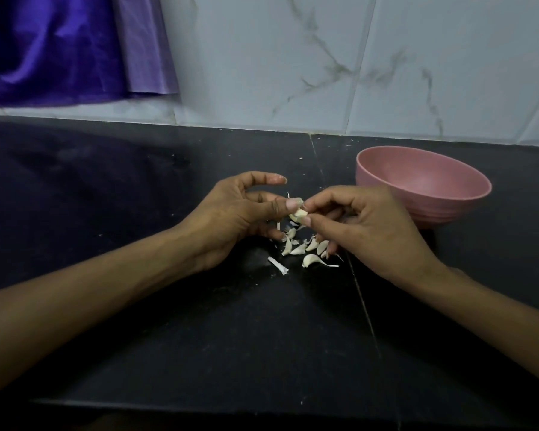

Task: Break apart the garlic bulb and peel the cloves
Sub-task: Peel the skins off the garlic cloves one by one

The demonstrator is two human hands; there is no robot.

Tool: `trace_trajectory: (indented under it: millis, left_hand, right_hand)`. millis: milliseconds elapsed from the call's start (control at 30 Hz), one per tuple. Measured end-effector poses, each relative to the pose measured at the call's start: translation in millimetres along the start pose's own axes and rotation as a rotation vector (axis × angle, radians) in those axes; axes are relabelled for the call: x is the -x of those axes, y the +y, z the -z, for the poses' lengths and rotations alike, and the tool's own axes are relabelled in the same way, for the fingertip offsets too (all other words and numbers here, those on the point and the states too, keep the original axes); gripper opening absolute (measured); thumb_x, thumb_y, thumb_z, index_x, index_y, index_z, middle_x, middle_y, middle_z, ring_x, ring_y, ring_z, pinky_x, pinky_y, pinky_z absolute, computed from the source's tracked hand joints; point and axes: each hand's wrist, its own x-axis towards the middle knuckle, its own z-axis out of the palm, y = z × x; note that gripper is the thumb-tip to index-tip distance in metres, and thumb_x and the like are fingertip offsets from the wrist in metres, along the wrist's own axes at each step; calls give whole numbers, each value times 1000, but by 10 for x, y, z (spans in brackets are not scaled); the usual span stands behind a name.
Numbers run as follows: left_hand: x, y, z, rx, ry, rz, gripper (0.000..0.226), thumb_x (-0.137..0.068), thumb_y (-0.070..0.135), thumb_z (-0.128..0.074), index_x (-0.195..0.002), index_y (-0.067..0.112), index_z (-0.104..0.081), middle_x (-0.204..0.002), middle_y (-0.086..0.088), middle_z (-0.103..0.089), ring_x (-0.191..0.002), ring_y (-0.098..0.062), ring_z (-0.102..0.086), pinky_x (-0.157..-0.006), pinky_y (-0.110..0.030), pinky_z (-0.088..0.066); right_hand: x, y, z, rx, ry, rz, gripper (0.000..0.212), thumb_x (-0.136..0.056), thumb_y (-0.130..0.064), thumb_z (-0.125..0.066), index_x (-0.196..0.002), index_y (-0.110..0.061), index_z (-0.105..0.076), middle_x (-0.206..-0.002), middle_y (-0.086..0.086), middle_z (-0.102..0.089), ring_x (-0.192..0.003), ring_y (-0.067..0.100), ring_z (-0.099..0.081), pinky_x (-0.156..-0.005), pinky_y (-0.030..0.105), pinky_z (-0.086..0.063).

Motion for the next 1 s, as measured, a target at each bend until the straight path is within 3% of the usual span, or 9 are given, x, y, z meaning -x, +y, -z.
trace_trajectory:
  millis: [300, 467, 600, 700, 867, 1000]
  left_hand:
    - [-12, -6, -3, 38, 1, -37, 50, -63, 14, -75, -107, 10, -51, -74, -7, -66, -67, -25, -52, -49, -25, -52]
    - [-29, -35, 7, 84, -87, 0, 45, -68, 13, -72, -102, 13, -42, -72, -8, -62, -67, -22, -52, -53, -27, -52]
    - [-15, -33, -8, 135, -151, 17, 38, -75, 11, -65, -102, 14, -39, -73, -9, -58, -65, -18, -53, -56, -26, -51]
    - [-26, -52, 8, 151, -182, 11, 38, -83, 9, -69, -104, 14, -38, -74, -8, -59, -65, -19, -54, -58, -27, -50]
    - [-16, -32, 9, 168, -170, -29, 36, -79, 8, -66, -100, 14, -37, -78, -10, -56, -65, -19, -58, -57, -25, -51]
    - [21, 5, -29, 161, -161, -72, 33, -80, 7, -64, -94, 14, -34, -72, -5, -61, -64, -16, -60, -56, -23, -51]
  right_hand:
    - [20, -36, -8, 19, 8, 40, 6, -86, -10, -73, -91, -13, -76, -67, -3, -69, -51, 9, -65, -49, 24, -55]
    - [20, -50, -36, 30, 25, 36, 3, -84, -11, -76, -87, -11, -77, -64, 1, -69, -49, 10, -60, -48, 32, -55]
    - [2, -75, -14, -101, 2, -54, 2, -83, -9, -76, -83, -8, -75, -62, 6, -68, -50, 16, -61, -45, 29, -52]
    - [-17, -73, 4, -225, -25, -130, 6, -81, -9, -76, -84, -4, -74, -67, 15, -68, -56, 30, -60, -46, 29, -52]
    - [-24, -108, -1, -340, -58, -206, 6, -79, -4, -75, -85, -3, -73, -64, 5, -67, -53, 14, -59, -43, 23, -50]
    - [-25, -133, 10, -425, -70, -230, 11, -71, -9, -76, -81, -4, -75, -67, 8, -68, -53, 13, -58, -44, 23, -49]
